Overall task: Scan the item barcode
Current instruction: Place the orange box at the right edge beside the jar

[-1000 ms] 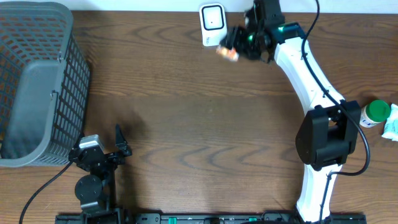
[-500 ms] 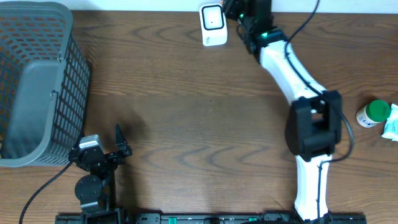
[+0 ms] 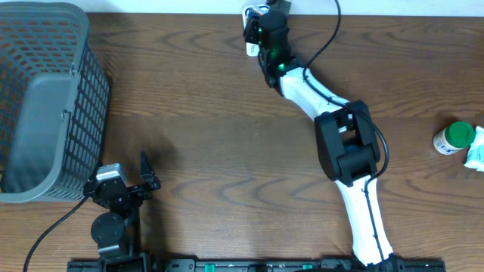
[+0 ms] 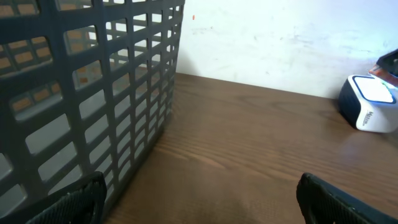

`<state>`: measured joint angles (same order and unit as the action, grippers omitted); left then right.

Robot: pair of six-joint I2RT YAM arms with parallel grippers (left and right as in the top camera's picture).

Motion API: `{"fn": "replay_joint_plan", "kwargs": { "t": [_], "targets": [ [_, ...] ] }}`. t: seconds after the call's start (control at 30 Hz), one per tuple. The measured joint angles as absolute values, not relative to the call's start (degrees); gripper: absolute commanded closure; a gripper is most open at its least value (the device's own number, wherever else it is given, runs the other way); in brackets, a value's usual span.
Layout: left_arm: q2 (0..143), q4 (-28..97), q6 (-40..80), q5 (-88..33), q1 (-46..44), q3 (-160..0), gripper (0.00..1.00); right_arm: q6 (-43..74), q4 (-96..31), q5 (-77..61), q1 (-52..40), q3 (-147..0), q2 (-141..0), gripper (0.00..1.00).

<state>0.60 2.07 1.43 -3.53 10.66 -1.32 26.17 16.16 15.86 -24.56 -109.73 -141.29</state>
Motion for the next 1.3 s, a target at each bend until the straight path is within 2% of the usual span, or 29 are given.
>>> {"fn": "replay_joint_plan", "kwargs": {
  "t": [0.23, 0.43, 0.57, 0.8, 1.07, 1.13, 1.27, 1.3],
  "targets": [
    [0.58, 2.07, 1.45, -3.53, 10.66, -1.32, 0.02, 22.48, 12.45, 19.64, -24.82, -109.78, -141.27, 0.44],
    [0.58, 2.07, 1.43, -3.53, 10.66, -1.32, 0.02, 21.85, -10.98, 20.4, -22.92, -109.34, -139.04, 0.44],
    [0.6, 2.07, 1.43, -3.53, 10.66, -1.32, 0.02, 21.63, -28.36, 20.38, -19.62, -108.86, -131.98, 0.39],
    [0.58, 2.07, 1.45, -3.53, 10.66, -1.32, 0.02, 23.16, -45.67, 22.85, -6.5, -110.06, -117.84, 0.34],
    [0.58, 2.07, 1.43, -3.53, 10.66, -1.32, 0.02, 24.32, -49.5, 21.34, 13.15, -110.5, -124.42, 0.37],
    [0.58, 2.07, 1.43, -3.53, 10.66, -1.32, 0.02, 24.45, -49.67, 20.34, 16.32, -110.41, -128.01, 0.28],
    [0.58, 2.07, 1.43, -3.53, 10.66, -1.32, 0.02, 24.75, -50.37, 19.03, 20.03, -109.47, -133.08, 0.01],
    [0.58, 2.07, 1.45, -3.53, 10.66, -1.32, 0.02, 24.73, -50.68, 18.74, 20.47, -109.32, -133.16, 0.01]
  ]
}}
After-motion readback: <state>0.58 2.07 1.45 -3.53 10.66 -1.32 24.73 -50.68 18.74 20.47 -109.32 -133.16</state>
